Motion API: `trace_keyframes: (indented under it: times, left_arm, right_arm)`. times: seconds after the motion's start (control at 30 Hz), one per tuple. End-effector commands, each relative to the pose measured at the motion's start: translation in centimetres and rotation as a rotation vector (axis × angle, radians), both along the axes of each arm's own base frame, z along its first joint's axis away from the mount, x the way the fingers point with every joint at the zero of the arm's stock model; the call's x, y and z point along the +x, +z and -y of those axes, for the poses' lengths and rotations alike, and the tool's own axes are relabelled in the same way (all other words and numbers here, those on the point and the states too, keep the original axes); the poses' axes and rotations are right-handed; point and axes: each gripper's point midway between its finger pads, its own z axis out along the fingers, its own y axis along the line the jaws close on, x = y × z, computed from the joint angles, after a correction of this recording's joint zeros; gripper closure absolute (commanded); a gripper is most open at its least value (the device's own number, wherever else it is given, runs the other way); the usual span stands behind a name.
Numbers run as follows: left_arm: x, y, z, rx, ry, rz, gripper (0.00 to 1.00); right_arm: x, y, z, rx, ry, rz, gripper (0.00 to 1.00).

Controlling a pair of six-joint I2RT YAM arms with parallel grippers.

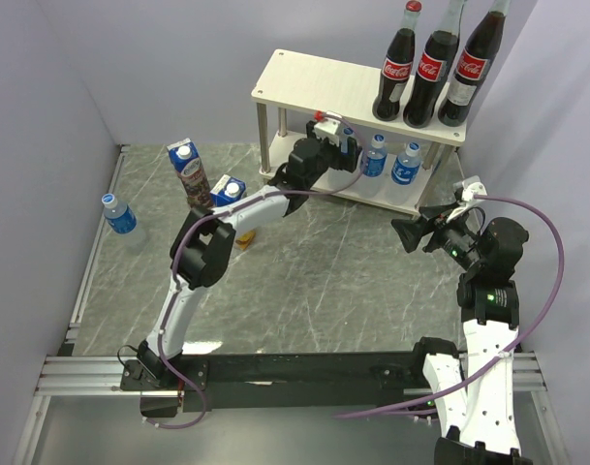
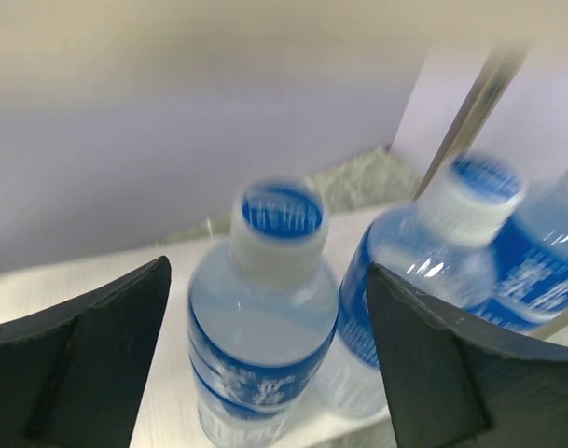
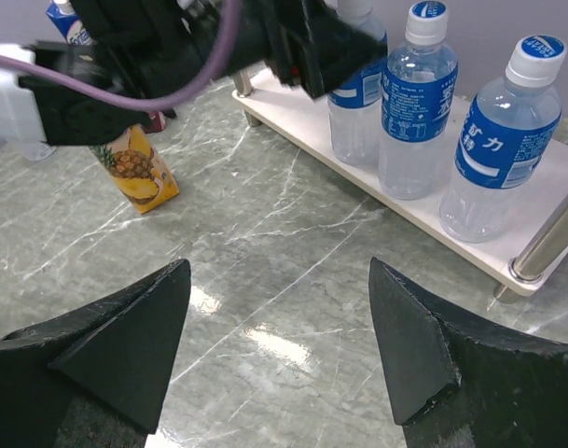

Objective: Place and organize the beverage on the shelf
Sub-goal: Place the drink on the shelf, then pick up the drink from the center of the board.

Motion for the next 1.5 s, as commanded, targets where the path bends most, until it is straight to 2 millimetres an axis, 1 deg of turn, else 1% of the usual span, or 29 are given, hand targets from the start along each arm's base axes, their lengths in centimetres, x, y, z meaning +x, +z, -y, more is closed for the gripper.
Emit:
trace_keyframes:
  times: [0.0, 0.27, 0.37, 0.47, 0.5, 0.57, 0.6, 0.67, 0.7, 0.73, 0.77, 0.87, 0.9, 0.97, 1.0, 1.03, 1.07, 1.1, 1.13, 1.17, 1.2, 1.23, 1.27, 1.3, 1.33, 1.37, 1.4, 1.43, 1.47]
  left_arm:
    - [-1.8, 10.3, -1.6, -0.147, 0.001, 0.160, 0.09]
    - [-3.6, 10.7, -2.9, -0.140, 0.017, 0.158, 0.07]
    - [-4.8, 10.8, -3.4, -0.128, 0.006, 0.155, 0.07]
    - [-6.5, 11.1, -4.0, -0.110, -0.012, 0.155, 0.07]
    - [-7.4, 11.6, -4.6, -0.107, -0.013, 0.155, 0.07]
    - [-8.6, 11.9, -5.1, -0.093, -0.012, 0.158, 0.06]
    - [-9.8, 12.6, -6.0, -0.095, -0.016, 0.165, 0.06]
    - [-11.2, 13.2, -6.7, -0.082, -0.018, 0.174, 0.06]
    - [-12.4, 13.9, -7.8, -0.079, -0.015, 0.172, 0.05]
    - [-13.0, 14.2, -8.3, -0.077, -0.018, 0.166, 0.05]
    - [-14.2, 14.8, -9.6, -0.075, -0.008, 0.162, 0.03]
    - [-15.8, 15.5, -11.9, -0.079, 0.024, 0.148, 0.00]
    - [-16.8, 15.6, -13.6, -0.080, 0.052, 0.128, 0.01]
    - [-17.7, 15.2, -15.4, -0.109, 0.076, 0.081, 0.01]
    - [-19.0, 16.0, -16.9, -0.135, 0.085, 0.080, 0.00]
    - [-19.0, 14.9, -18.4, -0.135, 0.137, 0.022, 0.01]
    - [-19.4, 14.8, -19.5, -0.142, 0.162, 0.009, 0.00]
    - [-20.3, 15.5, -21.6, -0.168, 0.208, 0.009, 0.00]
    - [-20.0, 14.6, -24.1, -0.191, 0.303, -0.045, 0.00]
    - [-20.3, 14.7, -25.7, -0.211, 0.343, -0.056, 0.01]
    - [-21.3, 15.1, -27.7, -0.243, 0.379, -0.050, 0.00]
    - [-21.2, 14.5, -30.4, -0.280, 0.467, -0.075, 0.01]
    - [-21.4, 13.4, -31.9, -0.283, 0.513, -0.091, 0.00]
    - [-22.3, 14.1, -33.9, -0.318, 0.560, -0.073, 0.00]
    - [-22.2, 13.5, -36.7, -0.344, 0.655, -0.091, 0.00]
    - [-22.6, 12.4, -38.4, -0.333, 0.711, -0.118, 0.00]
    - [-23.1, 12.1, -39.9, -0.346, 0.749, -0.123, 0.00]
    - [-23.1, 11.8, -42.4, -0.369, 0.825, -0.126, 0.01]
    - [-23.2, 10.7, -43.5, -0.356, 0.859, -0.153, 0.01]
  right_arm:
    - [0.3, 0.8, 0.2, -0.009, -0.006, 0.044, 0.17]
    - [0.3, 0.8, 0.4, -0.010, -0.012, 0.048, 0.17]
    - [0.3, 0.7, 0.4, -0.011, -0.010, 0.045, 0.17]
    - [0.3, 0.7, 0.3, -0.020, -0.006, 0.048, 0.17]
    - [0.3, 0.7, 0.3, -0.023, -0.003, 0.050, 0.17]
    - [0.0, 0.5, -0.1, -0.019, 0.028, 0.044, 0.17]
    - [0.0, 0.4, -0.2, -0.040, 0.041, 0.051, 0.17]
    - [0.0, 0.1, -0.4, -0.056, 0.067, 0.052, 0.17]
    - [-0.3, -0.2, -0.7, -0.059, 0.096, 0.043, 0.17]
    - [-0.4, -0.3, -0.9, -0.065, 0.114, 0.045, 0.18]
    - [-0.6, -0.5, -1.2, -0.070, 0.141, 0.042, 0.18]
    - [-1.4, -0.9, -2.3, -0.075, 0.233, 0.050, 0.18]
    - [-2.1, -0.8, -3.1, -0.065, 0.291, 0.054, 0.19]
    - [-2.7, -0.9, -3.7, -0.058, 0.340, 0.060, 0.20]
    - [-3.0, -0.8, -3.9, -0.054, 0.358, 0.064, 0.20]
    - [-3.2, -0.9, -4.1, -0.049, 0.375, 0.065, 0.20]
    - [-3.2, -0.9, -4.2, -0.044, 0.378, 0.063, 0.20]
    - [-3.2, -1.0, -4.2, -0.042, 0.381, 0.061, 0.20]
    - [-3.2, -0.9, -4.2, -0.041, 0.381, 0.061, 0.20]
    - [-3.2, -1.0, -4.2, -0.039, 0.381, 0.057, 0.20]
    - [-3.1, -1.0, -4.2, -0.038, 0.381, 0.056, 0.20]
    - [-3.1, -1.1, -4.2, -0.035, 0.379, 0.051, 0.20]
    - [-3.0, -1.1, -4.2, -0.034, 0.377, 0.050, 0.20]
    - [-3.0, -1.2, -4.2, -0.034, 0.377, 0.048, 0.20]
    - [-2.9, -1.4, -4.2, -0.032, 0.378, 0.042, 0.20]
    - [-2.8, -1.4, -4.1, -0.032, 0.370, 0.039, 0.20]
    - [-2.7, -1.4, -4.0, -0.032, 0.368, 0.037, 0.20]
    - [-2.5, -1.6, -4.0, -0.030, 0.369, 0.029, 0.20]
    - [-2.5, -1.8, -4.0, -0.027, 0.366, 0.020, 0.21]
